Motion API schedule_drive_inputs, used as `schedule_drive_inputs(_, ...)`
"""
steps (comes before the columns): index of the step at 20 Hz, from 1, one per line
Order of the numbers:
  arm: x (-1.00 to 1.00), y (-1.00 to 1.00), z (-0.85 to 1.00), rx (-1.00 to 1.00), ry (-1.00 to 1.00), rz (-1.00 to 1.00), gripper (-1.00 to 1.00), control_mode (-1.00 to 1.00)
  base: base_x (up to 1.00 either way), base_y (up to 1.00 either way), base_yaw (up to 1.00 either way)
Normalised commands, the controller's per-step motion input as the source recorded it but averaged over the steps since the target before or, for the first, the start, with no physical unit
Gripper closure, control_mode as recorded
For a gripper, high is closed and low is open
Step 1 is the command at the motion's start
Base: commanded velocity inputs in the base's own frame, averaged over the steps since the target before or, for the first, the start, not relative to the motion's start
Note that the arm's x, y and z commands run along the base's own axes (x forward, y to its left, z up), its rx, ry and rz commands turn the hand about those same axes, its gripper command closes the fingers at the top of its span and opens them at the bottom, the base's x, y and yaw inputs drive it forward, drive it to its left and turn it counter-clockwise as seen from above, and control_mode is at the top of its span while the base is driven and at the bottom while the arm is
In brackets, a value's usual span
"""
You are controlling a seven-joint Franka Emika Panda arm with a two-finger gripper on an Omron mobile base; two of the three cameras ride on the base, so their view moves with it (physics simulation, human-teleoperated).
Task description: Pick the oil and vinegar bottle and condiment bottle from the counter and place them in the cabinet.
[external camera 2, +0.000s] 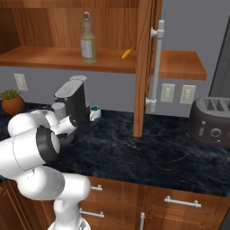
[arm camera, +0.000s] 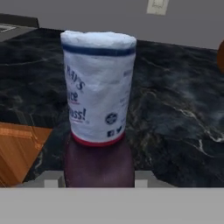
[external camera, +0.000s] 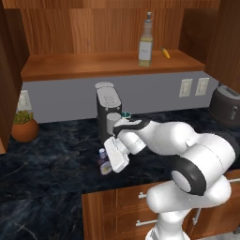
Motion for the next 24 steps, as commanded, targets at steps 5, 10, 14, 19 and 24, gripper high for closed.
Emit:
schedule_drive_inputs(5,-0.5,0.0,0.43,0.0,-0.19,0.0,1.0,-1.0,0.0,0.0,0.0)
schedule_drive_inputs(10,-0.52,0.0,0.54,0.0,-0.2,0.0,1.0,-1.0,0.0,0.0,0.0)
schedule_drive_inputs(14,-0.32,-0.02,0.62,0.0,-0.13,-0.01,1.0,-1.0,0.0,0.0,0.0)
schedule_drive_inputs(19,-0.07,-0.15,0.65,0.04,-0.06,-0.09,1.0,-1.0,0.0,0.0,0.0)
schedule_drive_inputs(24,0.01,-0.21,0.7,0.13,0.0,-0.2,1.0,-1.0,0.0,0.0,0.0)
